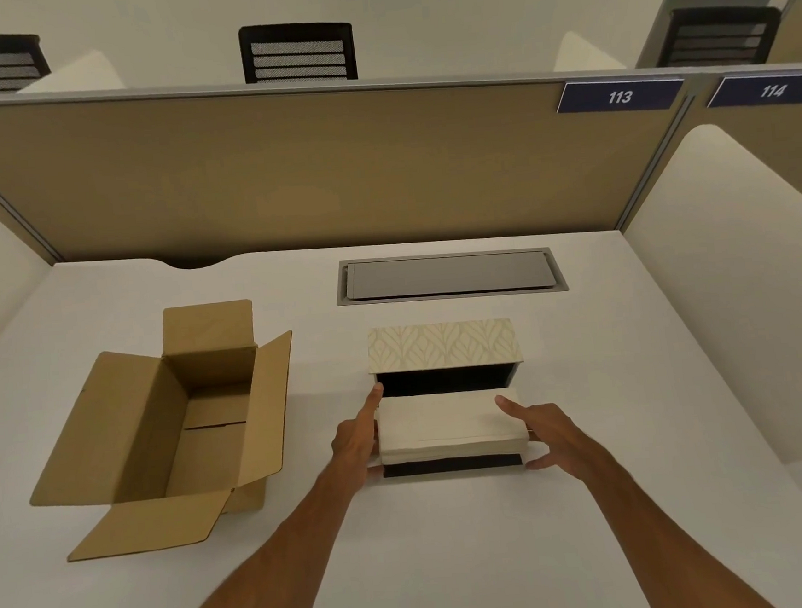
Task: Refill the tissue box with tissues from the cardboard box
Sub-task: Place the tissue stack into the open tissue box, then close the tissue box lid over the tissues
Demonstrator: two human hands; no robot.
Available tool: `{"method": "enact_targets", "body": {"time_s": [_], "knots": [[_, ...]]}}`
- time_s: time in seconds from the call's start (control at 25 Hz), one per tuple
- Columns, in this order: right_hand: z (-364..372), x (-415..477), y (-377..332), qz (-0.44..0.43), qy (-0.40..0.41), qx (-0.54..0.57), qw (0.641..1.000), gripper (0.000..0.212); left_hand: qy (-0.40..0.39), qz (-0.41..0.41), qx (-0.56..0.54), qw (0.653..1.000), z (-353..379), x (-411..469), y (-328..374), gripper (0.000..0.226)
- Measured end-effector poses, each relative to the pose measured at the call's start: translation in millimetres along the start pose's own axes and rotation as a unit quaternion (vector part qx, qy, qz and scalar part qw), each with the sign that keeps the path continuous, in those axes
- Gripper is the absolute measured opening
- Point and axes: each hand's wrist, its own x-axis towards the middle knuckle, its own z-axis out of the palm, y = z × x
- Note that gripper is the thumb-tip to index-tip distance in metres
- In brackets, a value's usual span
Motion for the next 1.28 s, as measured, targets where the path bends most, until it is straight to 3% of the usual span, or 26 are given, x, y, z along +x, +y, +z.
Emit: {"method": "enact_targets", "body": {"time_s": [0.2, 0.4, 0.52, 0.64, 0.96, 1.28], "knots": [[3.0, -5.5, -4.9, 0.019, 0.0, 0.03, 0.999, 0.119, -0.005, -0.003, 0.012, 1.0, -1.1, -1.6, 4.3, 0.075], [-2.8, -0.6, -11.8, 0.004, 0.041, 0.056, 0.998, 0.087, 0.033, 0.013, 0.042, 0.998, 0.4, -2.2, 10.8, 0.076], [-11.4, 4.1, -28.0, -0.053, 0.096, 0.071, 0.991, 0.065, 0.087, 0.071, 0.076, 0.991, 0.9, -2.4, 30.4, 0.071], [-15.5, 6.7, -43.3, -0.11, 0.091, 0.066, 0.988, 0.044, 0.082, 0.111, 0.085, 0.987, 2.5, -2.5, 52.1, 0.059], [-11.9, 5.8, -47.8, -0.109, 0.063, 0.047, 0.991, 0.052, 0.055, 0.123, 0.099, 0.986, 6.2, -3.4, 58.1, 0.045], [-9.9, -9.1, -32.3, -0.103, 0.089, 0.04, 0.99, 0.022, 0.085, 0.137, 0.105, 0.981, 4.7, -9.2, 46.6, 0.03]]}}
